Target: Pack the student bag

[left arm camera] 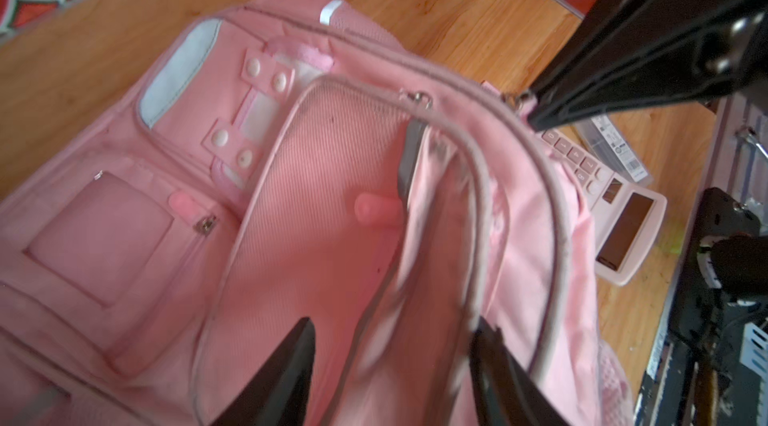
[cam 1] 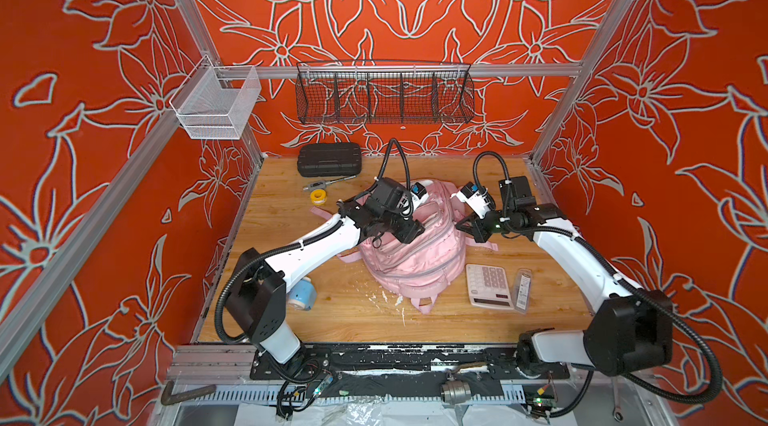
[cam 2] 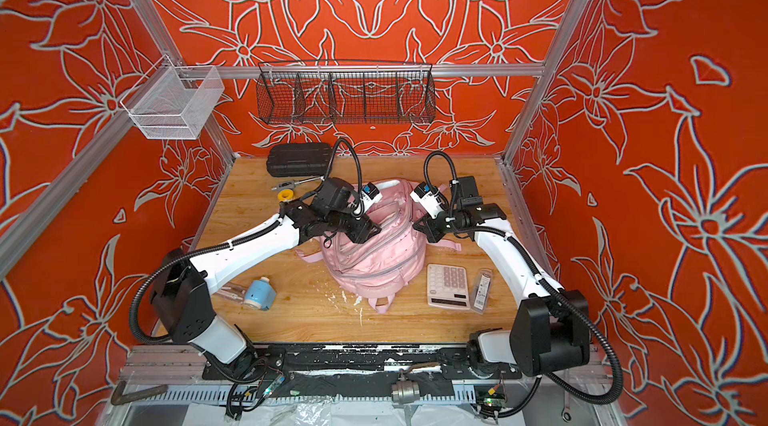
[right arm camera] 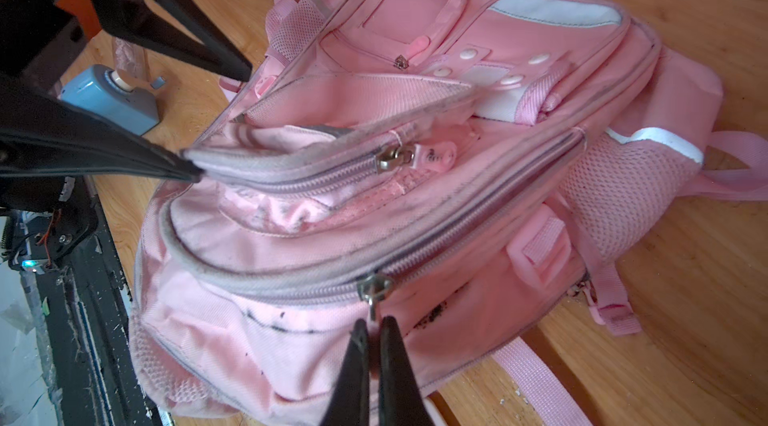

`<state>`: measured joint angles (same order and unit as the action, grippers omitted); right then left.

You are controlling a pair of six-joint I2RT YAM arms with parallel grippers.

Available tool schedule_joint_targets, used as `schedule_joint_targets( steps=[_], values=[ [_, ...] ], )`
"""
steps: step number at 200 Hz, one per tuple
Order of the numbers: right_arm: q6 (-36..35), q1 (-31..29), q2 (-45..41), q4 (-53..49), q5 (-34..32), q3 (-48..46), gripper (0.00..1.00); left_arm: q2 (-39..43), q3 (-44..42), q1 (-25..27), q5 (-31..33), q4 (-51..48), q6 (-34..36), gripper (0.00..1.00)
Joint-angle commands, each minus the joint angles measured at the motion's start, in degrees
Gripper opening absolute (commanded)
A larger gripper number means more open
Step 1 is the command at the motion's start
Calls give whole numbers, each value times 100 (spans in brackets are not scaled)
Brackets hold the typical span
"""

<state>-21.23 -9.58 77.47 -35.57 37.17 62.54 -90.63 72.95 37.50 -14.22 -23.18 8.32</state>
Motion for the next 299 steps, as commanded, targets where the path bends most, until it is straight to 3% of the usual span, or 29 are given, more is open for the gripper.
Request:
schedule_joint_targets(
  steps=[1, 37, 46, 54, 71, 85, 118, 139, 174, 202, 299],
  values=[
    [-188, 4, 40, 42, 98, 369, 0, 185, -264, 3, -15, -354, 670, 63],
    [-219, 6, 99, -72, 63, 499, 0, -51, -351, -23, 342, -308, 656, 63],
    [-214, 8, 101, -101, 20, 534, 0, -139, -337, -40, 392, -283, 598, 59],
    [-214, 0, 110, -115, -40, 563, 0, -226, -285, -73, 366, -324, 540, 51],
    [-210, 29, 174, -164, -254, 675, 0, -354, -89, -167, 206, -587, 307, 16],
    [-249, 86, 293, -210, -360, 818, 0, -332, -14, -167, -56, -742, 56, 0],
    [-483, 174, 715, -507, -747, 1346, 0, -281, 181, -111, -957, -676, -1120, 0],
    [-639, 168, 921, -744, -943, 1580, 0, -651, 556, -96, -1411, -579, -1944, 0],
    [-672, 96, 685, -983, -913, 1516, 0, -1247, 1114, -82, -1222, -163, -2781, 0],
    [-504, -29, 128, -908, -914, 1050, 0, -1561, 1556, -121, -842, -224, -3054, 0],
    [621, -911, -554, 163, -1181, -359, 0, -2048, 2507, -155, -1208, -264, -4256, 0]
  ],
)
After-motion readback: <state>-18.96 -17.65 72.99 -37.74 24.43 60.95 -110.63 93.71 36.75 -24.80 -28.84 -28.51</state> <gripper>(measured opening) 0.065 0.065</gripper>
